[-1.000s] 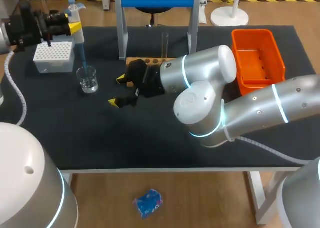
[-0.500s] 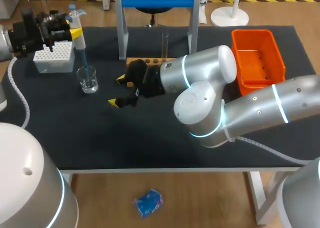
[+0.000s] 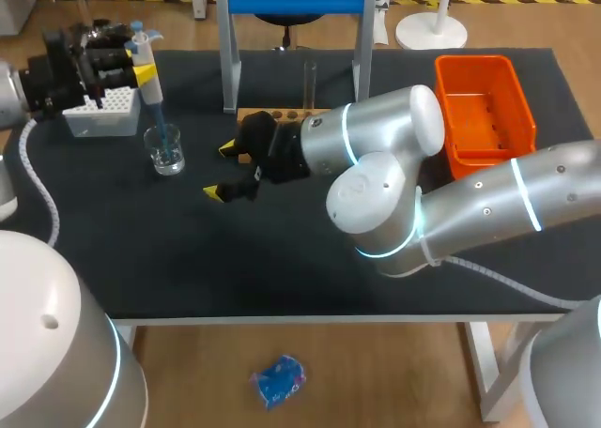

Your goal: Invert the test tube, pick up the pipette, mount the tip to pipette, aspirate from beaker and dispense into the tube, eject the tip, return the pipette, and cap with the stopper.

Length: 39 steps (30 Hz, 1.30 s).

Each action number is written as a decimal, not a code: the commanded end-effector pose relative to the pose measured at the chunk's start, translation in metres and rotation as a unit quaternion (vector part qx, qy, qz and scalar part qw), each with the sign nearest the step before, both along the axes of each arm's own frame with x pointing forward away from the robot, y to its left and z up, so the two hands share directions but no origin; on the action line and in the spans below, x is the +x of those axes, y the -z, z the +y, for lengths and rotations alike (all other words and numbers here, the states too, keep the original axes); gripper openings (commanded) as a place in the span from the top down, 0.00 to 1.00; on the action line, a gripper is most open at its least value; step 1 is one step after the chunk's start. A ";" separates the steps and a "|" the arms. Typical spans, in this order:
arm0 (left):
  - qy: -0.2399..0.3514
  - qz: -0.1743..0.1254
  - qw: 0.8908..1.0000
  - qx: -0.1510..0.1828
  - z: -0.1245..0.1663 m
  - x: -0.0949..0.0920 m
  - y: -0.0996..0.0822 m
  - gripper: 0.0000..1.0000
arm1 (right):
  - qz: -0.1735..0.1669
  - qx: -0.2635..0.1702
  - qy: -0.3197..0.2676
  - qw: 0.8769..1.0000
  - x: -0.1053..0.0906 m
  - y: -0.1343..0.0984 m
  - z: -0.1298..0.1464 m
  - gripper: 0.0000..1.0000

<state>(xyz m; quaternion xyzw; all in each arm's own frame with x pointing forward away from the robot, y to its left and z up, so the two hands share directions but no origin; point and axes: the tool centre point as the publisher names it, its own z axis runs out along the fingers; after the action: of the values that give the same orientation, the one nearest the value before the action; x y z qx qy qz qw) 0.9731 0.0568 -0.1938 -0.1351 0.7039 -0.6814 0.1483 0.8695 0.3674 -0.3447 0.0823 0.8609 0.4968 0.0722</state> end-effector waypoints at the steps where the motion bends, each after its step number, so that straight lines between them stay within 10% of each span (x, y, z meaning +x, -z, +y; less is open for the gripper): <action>1: -0.001 0.001 1.000 0.000 -0.001 -0.001 0.004 1.00 | 0.000 0.000 0.001 1.000 0.000 0.001 0.001 0.00; 39: -0.016 -0.008 1.000 -0.002 0.002 -0.001 0.011 1.00 | 0.000 0.000 0.001 1.000 0.000 0.001 0.001 0.00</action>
<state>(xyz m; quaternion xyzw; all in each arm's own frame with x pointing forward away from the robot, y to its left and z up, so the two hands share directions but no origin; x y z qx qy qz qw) 0.9737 0.0586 -0.2056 -0.1404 0.6988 -0.6820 0.1637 0.8695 0.3674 -0.3447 0.0823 0.8609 0.4968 0.0722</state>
